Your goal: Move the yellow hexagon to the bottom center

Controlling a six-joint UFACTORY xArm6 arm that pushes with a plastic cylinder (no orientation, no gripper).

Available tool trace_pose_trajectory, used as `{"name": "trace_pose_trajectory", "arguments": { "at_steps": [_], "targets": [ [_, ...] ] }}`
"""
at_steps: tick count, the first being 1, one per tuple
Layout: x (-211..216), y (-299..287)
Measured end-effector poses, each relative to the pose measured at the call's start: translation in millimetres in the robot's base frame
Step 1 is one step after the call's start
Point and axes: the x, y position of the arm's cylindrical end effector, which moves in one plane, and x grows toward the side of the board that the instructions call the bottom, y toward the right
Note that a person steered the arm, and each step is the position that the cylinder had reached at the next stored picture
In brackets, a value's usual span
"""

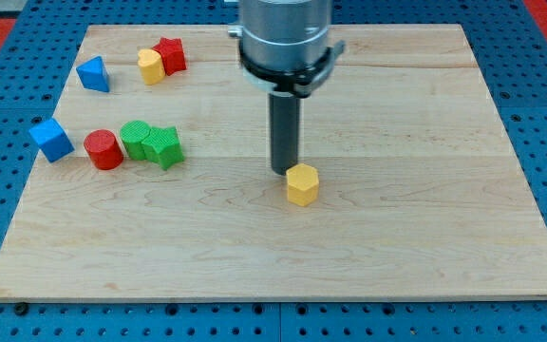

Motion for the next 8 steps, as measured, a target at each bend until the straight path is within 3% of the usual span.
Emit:
{"name": "trace_pose_trajectory", "arguments": {
  "at_steps": [1, 3, 4, 5, 7, 8],
  "targets": [
    [8.4, 23.7],
    [83.4, 45.3],
    [88.5, 101.3],
    [127.8, 95.0],
    [96.2, -6.7],
    [73.3, -20.5]
  ]
}}
